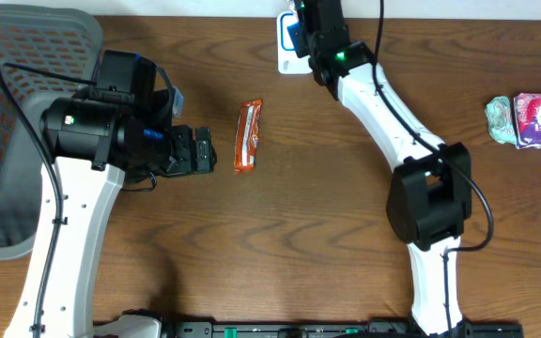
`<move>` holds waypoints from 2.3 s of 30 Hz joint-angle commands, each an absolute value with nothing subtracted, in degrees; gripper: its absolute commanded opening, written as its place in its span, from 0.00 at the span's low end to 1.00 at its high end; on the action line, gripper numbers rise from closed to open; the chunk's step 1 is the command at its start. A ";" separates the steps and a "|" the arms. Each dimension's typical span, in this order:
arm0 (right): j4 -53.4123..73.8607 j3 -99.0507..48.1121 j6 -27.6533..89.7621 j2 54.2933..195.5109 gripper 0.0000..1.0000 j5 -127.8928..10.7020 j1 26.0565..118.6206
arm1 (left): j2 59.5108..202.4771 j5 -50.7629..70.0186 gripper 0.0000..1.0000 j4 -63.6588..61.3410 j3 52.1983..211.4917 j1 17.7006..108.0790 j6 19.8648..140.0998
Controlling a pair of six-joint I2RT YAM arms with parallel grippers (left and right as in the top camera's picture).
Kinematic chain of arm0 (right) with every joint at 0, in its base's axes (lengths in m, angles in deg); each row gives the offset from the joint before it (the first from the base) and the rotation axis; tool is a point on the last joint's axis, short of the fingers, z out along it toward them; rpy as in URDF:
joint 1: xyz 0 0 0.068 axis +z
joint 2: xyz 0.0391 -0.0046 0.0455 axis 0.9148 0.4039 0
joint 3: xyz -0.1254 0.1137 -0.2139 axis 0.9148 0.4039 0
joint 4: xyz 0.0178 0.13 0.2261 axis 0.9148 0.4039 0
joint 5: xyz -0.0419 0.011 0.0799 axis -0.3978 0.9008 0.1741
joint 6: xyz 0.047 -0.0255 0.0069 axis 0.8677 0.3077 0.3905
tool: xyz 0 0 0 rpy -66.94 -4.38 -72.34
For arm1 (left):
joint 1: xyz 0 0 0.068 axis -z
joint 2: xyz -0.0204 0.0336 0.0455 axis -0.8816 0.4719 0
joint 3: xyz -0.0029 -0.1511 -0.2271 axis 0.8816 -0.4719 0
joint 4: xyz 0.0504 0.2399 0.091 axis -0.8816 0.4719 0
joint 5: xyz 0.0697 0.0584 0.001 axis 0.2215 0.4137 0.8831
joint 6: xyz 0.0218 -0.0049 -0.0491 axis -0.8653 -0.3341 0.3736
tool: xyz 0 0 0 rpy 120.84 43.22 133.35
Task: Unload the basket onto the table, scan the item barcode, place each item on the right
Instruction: 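Hold the small orange-white pack under the white scanner, then place the small pack beside the wipes at the right edge, then reach the right gripper to the orange chocolate bar and grasp it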
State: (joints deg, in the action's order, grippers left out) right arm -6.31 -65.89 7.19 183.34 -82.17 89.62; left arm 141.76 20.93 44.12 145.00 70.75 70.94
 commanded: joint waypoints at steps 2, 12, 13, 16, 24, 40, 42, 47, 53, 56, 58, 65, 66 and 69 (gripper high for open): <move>-5.33 -65.04 8.00 186.96 0.01 -87.44 89.31 | 141.98 21.30 0.98 44.31 144.83 70.99 71.29; 3.22 -65.17 12.39 179.97 0.01 -99.52 80.55 | 141.98 21.30 0.98 44.31 144.83 70.99 71.32; 4.84 -65.17 12.76 179.51 0.01 -99.50 79.10 | 141.98 21.30 0.98 44.31 144.83 70.99 71.29; 11.48 -65.17 12.80 178.86 0.01 -99.59 74.03 | 141.98 21.30 0.98 44.31 144.83 70.99 71.32; 26.52 -64.82 12.48 180.54 0.01 -95.65 60.68 | 141.98 21.30 0.98 44.31 144.83 70.99 71.32; 27.41 -59.73 15.06 174.57 0.64 -84.97 55.74 | 141.98 21.30 0.98 44.31 144.83 70.99 71.32; 27.50 -59.73 16.28 171.73 0.71 -81.71 56.68 | 141.98 21.30 0.98 44.31 144.83 70.99 71.29; 30.34 -59.73 16.52 163.56 0.83 -58.10 59.80 | 141.98 21.30 0.98 44.31 144.83 70.99 71.29; 31.83 -59.69 16.50 160.63 0.93 -28.71 66.01 | 141.98 21.30 0.98 44.31 144.83 70.99 71.29; 32.55 -58.79 16.45 160.93 0.98 -27.50 71.19 | 141.98 21.30 0.98 44.31 144.83 70.99 71.29; 32.46 -57.61 16.48 161.24 0.99 -29.82 74.93 | 141.98 21.30 0.98 44.31 144.83 70.99 71.32; 32.00 -54.79 17.07 164.02 0.99 -41.93 88.11 | 141.98 21.30 0.98 44.31 144.83 70.99 71.29; 31.81 -54.59 18.31 164.61 0.99 -43.90 89.73 | 141.98 21.30 0.98 44.31 144.83 70.99 71.29; 30.37 -54.48 22.77 166.53 0.99 -48.55 93.35 | 141.98 21.30 0.98 44.31 144.83 70.99 71.32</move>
State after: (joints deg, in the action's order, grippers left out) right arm 31.33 -54.81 17.85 164.69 -41.54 90.64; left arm 141.76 20.93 44.14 145.00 70.75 70.94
